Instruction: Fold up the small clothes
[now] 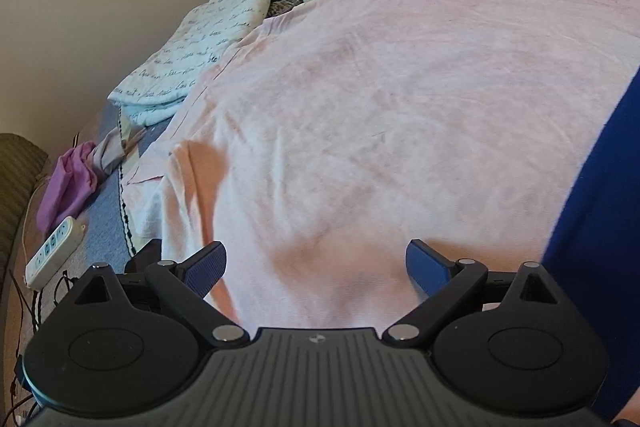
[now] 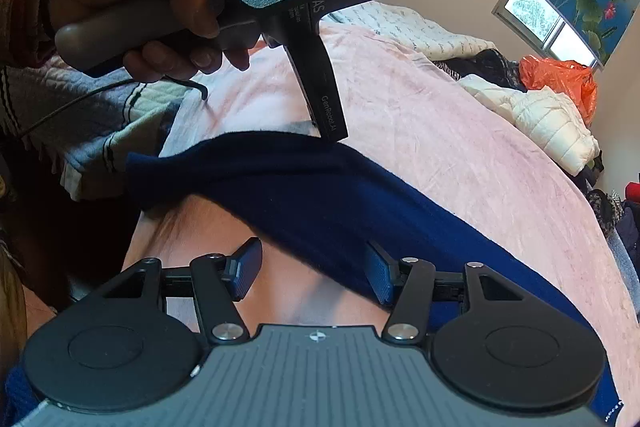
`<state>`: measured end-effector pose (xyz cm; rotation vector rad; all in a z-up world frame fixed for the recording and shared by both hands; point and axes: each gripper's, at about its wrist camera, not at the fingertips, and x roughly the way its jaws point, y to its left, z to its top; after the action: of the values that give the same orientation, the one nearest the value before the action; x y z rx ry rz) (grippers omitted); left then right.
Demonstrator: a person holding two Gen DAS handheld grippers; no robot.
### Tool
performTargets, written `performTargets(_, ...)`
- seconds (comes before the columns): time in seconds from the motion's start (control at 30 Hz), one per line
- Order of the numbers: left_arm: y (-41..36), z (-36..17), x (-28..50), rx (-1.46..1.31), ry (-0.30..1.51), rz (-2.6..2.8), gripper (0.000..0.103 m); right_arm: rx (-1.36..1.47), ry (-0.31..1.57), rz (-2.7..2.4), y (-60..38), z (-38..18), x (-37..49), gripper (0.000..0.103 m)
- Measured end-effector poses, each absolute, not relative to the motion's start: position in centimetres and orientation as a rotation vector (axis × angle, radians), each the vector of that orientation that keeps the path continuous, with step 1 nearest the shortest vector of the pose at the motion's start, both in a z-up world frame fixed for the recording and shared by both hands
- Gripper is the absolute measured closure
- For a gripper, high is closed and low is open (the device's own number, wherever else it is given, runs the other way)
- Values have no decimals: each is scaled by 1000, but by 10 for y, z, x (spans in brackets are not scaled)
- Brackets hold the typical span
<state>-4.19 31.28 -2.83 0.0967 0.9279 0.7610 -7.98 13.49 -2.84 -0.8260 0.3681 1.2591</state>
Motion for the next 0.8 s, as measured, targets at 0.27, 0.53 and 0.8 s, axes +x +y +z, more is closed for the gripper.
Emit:
performTargets(0.27,337,1,-58,11,880,797,6,-542,460,1271,138,2,-45,43)
performTargets(0.53,345,42,-73,-33,785,819,6,-590,566,1282,211,-26,-45,42)
performTargets(0.8,353,41,-79,-63,780,823,6,-67,724,1258,210,-1,6,41)
